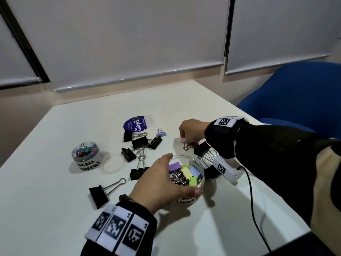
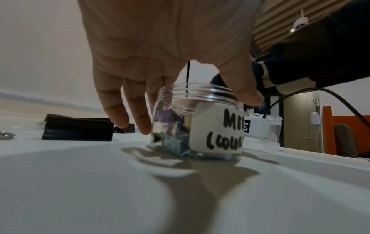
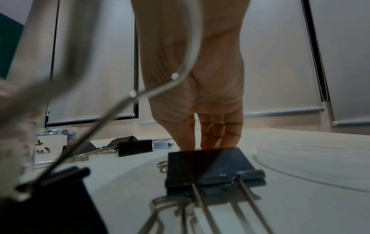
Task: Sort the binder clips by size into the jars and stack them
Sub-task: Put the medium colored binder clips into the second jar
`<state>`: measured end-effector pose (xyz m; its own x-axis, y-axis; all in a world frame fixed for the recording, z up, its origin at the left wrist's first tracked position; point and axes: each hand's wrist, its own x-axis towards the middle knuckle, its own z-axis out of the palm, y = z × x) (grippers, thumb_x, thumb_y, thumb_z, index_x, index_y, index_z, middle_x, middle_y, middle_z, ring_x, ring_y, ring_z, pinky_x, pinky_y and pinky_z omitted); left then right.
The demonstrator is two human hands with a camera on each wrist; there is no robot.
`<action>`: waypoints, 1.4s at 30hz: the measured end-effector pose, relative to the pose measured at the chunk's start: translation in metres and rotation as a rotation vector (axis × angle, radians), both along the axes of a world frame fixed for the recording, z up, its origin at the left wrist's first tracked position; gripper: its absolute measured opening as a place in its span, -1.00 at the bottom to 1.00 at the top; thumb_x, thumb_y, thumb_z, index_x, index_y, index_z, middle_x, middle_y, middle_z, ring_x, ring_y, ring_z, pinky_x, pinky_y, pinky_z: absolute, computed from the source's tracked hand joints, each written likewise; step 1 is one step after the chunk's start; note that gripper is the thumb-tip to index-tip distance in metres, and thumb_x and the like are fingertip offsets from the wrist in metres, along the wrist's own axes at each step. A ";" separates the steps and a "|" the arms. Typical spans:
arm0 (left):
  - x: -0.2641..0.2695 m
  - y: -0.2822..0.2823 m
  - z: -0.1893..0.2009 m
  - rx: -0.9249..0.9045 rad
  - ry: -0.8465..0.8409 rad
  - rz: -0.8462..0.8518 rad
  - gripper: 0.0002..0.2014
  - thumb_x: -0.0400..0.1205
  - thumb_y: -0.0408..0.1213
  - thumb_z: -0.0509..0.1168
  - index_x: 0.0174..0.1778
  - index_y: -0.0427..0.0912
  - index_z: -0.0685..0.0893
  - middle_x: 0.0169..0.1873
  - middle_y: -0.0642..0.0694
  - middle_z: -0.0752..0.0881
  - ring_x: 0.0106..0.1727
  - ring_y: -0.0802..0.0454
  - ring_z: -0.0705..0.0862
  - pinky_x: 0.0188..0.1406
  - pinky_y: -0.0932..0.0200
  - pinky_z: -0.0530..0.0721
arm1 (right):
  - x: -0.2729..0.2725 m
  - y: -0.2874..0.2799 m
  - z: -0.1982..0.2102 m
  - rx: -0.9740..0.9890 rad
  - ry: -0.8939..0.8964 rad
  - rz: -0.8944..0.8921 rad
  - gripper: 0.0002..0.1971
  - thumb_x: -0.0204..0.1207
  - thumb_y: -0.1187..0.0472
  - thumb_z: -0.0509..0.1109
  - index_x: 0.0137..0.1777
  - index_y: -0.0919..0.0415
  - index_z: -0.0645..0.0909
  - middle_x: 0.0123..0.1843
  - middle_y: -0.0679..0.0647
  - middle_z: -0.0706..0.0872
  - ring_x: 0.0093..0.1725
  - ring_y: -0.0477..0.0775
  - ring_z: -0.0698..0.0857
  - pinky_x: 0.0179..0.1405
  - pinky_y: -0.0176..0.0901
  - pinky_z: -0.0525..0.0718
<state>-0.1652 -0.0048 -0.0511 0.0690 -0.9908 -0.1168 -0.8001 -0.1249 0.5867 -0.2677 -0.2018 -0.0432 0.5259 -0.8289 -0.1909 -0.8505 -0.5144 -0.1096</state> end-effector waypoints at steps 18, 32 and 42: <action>0.020 0.003 -0.003 0.110 0.165 -0.052 0.06 0.16 0.12 0.67 0.54 0.35 0.23 0.41 0.04 0.52 0.15 0.13 0.72 0.24 0.11 0.65 | -0.010 0.017 0.000 0.047 -0.112 0.034 -0.80 0.39 0.31 0.51 0.01 0.25 0.66 -0.36 -0.03 0.62 -0.45 -0.13 0.52 -0.56 -0.32 0.46; 0.003 0.004 0.003 0.076 -0.034 -0.040 0.03 0.12 0.33 0.57 0.46 0.12 0.27 0.36 0.13 0.55 0.08 0.23 0.63 -0.08 0.37 0.54 | -0.037 0.057 0.042 0.359 -0.372 -0.065 -0.52 0.54 0.48 0.07 0.19 0.08 0.73 -0.27 0.09 0.70 -0.62 -0.09 0.34 -0.63 -0.34 0.29; -0.001 0.018 0.004 0.019 -0.107 -0.026 0.11 0.07 0.39 0.53 0.50 0.08 0.25 0.23 0.25 0.55 0.18 0.24 0.57 0.01 0.35 0.50 | -0.041 0.119 0.058 0.455 -0.380 -0.120 -0.63 0.49 0.27 0.39 0.24 0.49 0.61 -0.38 0.06 0.38 -0.47 0.03 0.24 -0.43 -0.17 0.29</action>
<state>-0.1665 0.0135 -0.0472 0.0563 -0.9900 -0.1294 -0.8610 -0.1138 0.4957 -0.3087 -0.0825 0.0151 0.5343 -0.7660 -0.3574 -0.7581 -0.2473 -0.6034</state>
